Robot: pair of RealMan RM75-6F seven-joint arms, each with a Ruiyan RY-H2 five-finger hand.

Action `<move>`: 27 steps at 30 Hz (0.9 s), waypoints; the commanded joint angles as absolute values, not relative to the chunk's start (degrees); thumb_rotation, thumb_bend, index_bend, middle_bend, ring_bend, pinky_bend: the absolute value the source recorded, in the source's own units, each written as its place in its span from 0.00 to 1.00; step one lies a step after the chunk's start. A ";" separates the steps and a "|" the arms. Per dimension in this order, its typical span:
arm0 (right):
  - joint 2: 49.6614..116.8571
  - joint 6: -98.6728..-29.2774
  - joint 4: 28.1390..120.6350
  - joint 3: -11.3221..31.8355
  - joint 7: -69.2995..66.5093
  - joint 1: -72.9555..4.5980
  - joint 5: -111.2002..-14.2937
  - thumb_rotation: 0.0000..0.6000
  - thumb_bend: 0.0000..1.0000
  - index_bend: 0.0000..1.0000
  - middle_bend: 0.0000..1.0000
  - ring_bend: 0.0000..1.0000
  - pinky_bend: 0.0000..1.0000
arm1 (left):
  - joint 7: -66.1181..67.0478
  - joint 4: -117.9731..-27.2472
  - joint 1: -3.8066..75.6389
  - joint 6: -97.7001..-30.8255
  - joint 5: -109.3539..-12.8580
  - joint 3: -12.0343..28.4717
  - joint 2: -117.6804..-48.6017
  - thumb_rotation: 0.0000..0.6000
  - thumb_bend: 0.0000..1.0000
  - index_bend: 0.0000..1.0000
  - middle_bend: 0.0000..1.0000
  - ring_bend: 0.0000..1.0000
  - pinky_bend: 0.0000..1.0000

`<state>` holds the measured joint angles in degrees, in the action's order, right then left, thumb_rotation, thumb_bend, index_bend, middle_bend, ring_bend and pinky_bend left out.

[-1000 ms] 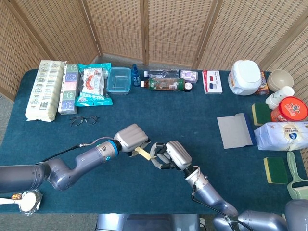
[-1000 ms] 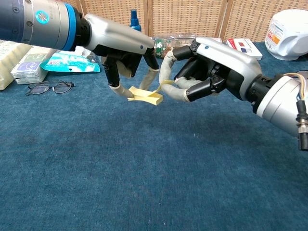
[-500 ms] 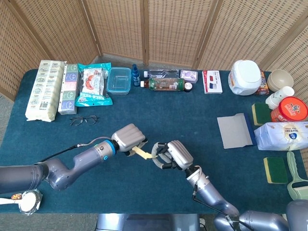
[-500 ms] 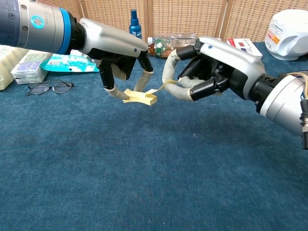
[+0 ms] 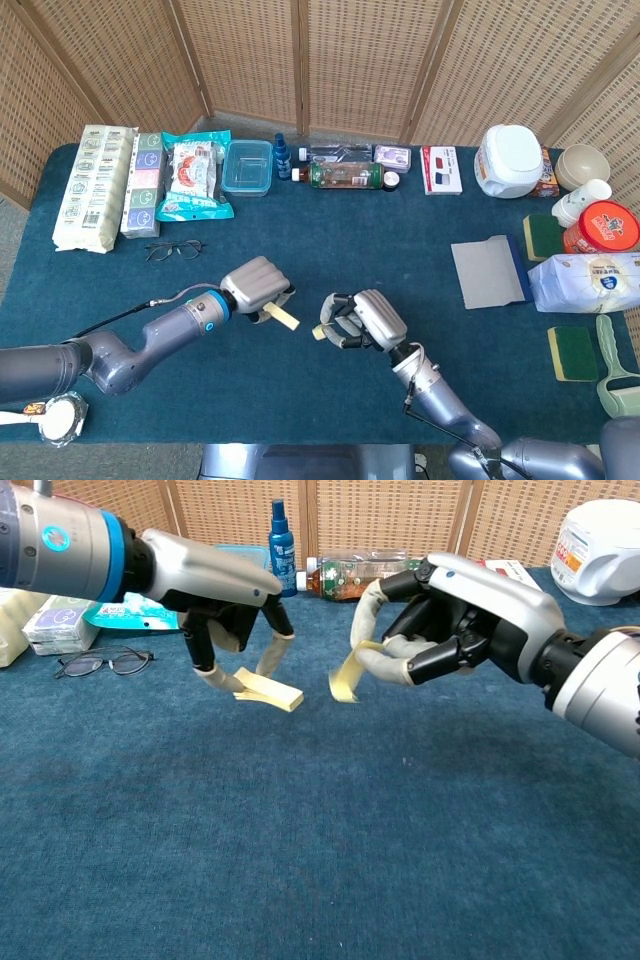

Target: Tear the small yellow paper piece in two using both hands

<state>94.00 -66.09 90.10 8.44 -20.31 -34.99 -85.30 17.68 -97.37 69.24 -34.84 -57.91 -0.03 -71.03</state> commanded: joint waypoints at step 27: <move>87.70 -64.83 88.94 7.38 -24.36 -33.29 -84.50 1.00 0.47 0.01 0.32 0.37 0.45 | 20.31 -92.88 65.59 -40.08 -58.10 1.55 -74.06 1.00 0.35 0.52 0.88 0.89 0.96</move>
<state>87.74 -64.81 88.95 7.40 -24.32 -33.33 -84.47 20.22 -92.86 65.66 -39.99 -58.05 1.48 -73.97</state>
